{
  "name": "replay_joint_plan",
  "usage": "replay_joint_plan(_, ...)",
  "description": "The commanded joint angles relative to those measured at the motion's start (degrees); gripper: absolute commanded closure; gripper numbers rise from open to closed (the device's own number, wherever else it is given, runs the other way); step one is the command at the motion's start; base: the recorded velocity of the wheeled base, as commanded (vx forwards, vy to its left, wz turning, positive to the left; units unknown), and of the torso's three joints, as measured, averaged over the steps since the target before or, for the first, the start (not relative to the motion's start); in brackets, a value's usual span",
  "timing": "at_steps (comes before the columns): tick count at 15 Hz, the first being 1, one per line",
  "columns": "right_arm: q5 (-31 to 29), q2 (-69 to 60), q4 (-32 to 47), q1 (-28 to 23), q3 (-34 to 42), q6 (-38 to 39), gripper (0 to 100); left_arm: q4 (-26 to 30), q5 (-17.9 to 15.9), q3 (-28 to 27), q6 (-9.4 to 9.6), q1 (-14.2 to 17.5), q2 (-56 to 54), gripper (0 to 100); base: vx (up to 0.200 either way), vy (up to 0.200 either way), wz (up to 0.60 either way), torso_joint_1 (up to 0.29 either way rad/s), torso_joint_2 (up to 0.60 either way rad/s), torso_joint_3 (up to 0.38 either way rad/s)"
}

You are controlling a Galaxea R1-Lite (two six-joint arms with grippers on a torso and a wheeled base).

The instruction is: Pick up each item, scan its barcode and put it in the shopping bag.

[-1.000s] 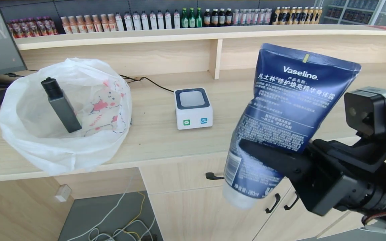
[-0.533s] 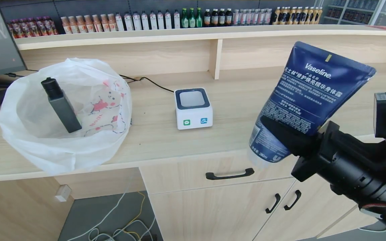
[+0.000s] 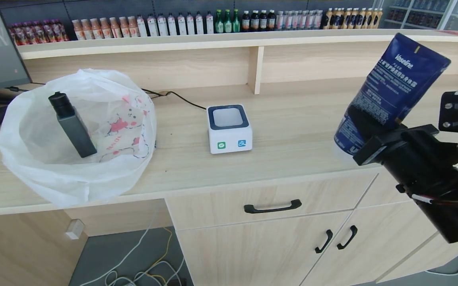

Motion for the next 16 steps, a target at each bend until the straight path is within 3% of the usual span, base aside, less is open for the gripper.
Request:
replay_joint_plan(1,0.3,1.8,-0.1,-1.5,-0.7,0.1,100,0.0,0.0,0.0,-0.06,0.0,0.0,0,0.000,0.000,0.00,0.000,0.00,0.000)
replay_joint_plan(4,-0.2,1.1,-0.1,-2.6,0.2,-0.1,100,0.0,0.0,0.0,-0.06,0.0,0.0,0,0.000,0.000,0.00,0.000,0.00,0.000)
replay_joint_plan(7,-0.1,2.5,-0.1,-4.4,-7.7,-0.7,100,0.0,0.0,0.0,-0.06,0.0,0.0,0,0.000,0.000,0.00,0.000,0.00,0.000)
replay_joint_plan(10,-0.1,3.1,-0.1,-4.4,-9.1,-0.4,100,0.0,0.0,0.0,-0.06,0.0,0.0,0,0.000,0.000,0.00,0.000,0.00,0.000)
replay_joint_plan(16,-0.1,3.1,-0.1,-4.4,-9.5,0.0,100,0.0,0.0,0.0,-0.06,-0.1,0.0,0,0.000,0.200,0.00,0.004,0.01,0.003)
